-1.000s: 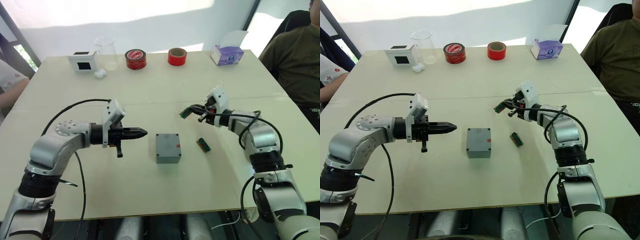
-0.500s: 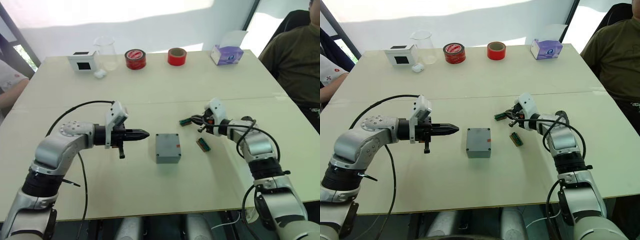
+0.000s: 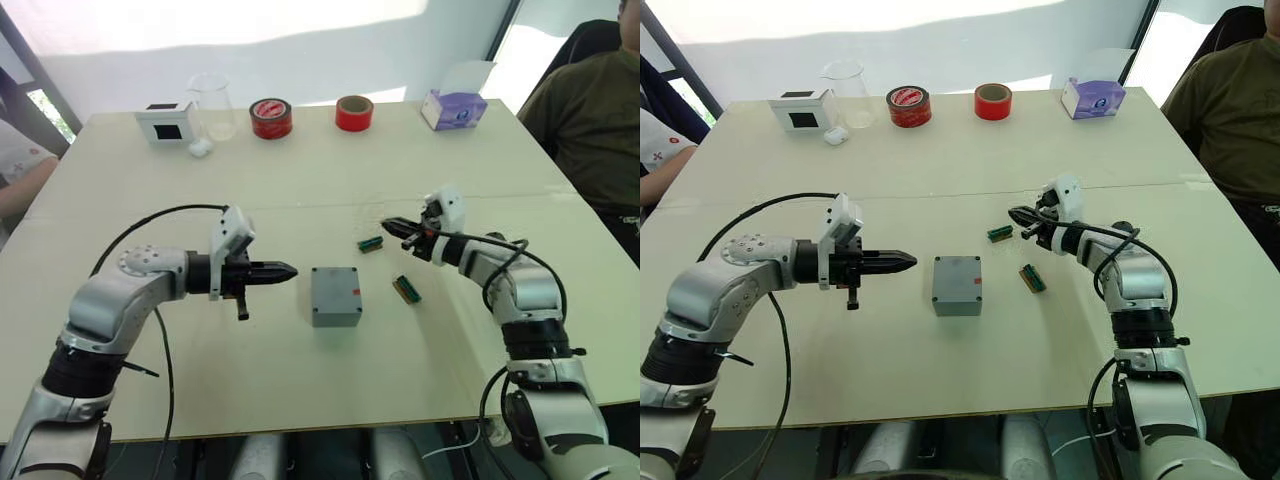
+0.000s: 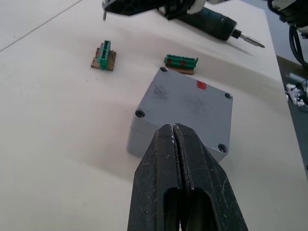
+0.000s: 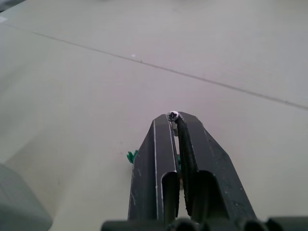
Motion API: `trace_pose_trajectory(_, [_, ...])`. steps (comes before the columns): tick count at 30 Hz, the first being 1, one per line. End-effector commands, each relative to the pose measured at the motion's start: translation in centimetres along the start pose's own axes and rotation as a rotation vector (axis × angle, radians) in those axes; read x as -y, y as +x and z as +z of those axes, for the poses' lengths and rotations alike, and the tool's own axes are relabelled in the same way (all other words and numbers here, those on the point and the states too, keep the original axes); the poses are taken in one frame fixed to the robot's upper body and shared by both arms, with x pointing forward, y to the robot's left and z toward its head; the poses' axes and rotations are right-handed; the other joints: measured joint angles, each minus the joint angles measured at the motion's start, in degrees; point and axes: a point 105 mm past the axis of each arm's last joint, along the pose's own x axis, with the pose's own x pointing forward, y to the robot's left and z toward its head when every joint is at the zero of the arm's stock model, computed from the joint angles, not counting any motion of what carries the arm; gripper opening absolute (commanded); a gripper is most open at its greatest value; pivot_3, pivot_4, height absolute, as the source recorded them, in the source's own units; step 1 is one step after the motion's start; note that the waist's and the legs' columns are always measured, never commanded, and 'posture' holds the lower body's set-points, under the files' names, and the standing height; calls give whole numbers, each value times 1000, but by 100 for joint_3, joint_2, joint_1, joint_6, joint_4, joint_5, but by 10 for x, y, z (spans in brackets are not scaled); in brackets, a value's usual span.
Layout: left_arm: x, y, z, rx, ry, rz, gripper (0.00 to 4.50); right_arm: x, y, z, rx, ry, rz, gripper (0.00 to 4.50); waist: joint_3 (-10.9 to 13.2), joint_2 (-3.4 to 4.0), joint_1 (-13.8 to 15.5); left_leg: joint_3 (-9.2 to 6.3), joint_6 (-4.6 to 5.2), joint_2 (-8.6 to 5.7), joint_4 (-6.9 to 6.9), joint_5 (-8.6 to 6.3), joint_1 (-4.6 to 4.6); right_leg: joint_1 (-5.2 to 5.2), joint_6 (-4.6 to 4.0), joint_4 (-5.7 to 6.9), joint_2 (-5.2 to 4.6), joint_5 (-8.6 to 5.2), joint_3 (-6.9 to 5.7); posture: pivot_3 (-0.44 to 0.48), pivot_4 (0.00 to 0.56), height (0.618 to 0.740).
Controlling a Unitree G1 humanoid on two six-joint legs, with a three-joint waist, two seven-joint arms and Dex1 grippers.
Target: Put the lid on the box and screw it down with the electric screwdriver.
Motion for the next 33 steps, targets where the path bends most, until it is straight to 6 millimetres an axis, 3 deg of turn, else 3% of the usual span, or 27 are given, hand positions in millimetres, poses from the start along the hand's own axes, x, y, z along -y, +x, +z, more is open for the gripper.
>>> trace_pose_trajectory(1, [8,-10,12,10,44,-15,0,-30,-16,26,56,-102,109,14,0,-1,7,-1,12,0,0,-7,0,0,0,-1,0,0,0,0,150,740])
trace_pose_trajectory(5, [17,-12,13,-10,44,-50,0,-58,-27,17,10,-97,191,14,0,-1,7,-3,24,0,0,-14,1,3,0,-2,0,0,0,0,150,740])
trace_pose_trajectory(10, [19,-9,14,-8,40,-59,0,-72,-26,0,-36,-74,209,14,-1,-1,7,-3,26,0,1,-15,1,3,0,-1,0,0,0,0,150,740])
trace_pose_trajectory(19, [17,-5,13,-1,34,-48,0,-79,-18,-9,-56,-59,207,14,-1,-1,11,-2,26,0,1,-15,2,3,0,-1,0,0,0,0,150,740])
trace_pose_trajectory(33, [16,-4,10,-5,30,-42,0,-90,-21,-15,-77,-26,231,14,-1,-1,9,-3,26,0,1,-15,2,4,-1,-1,0,0,0,0,150,740])
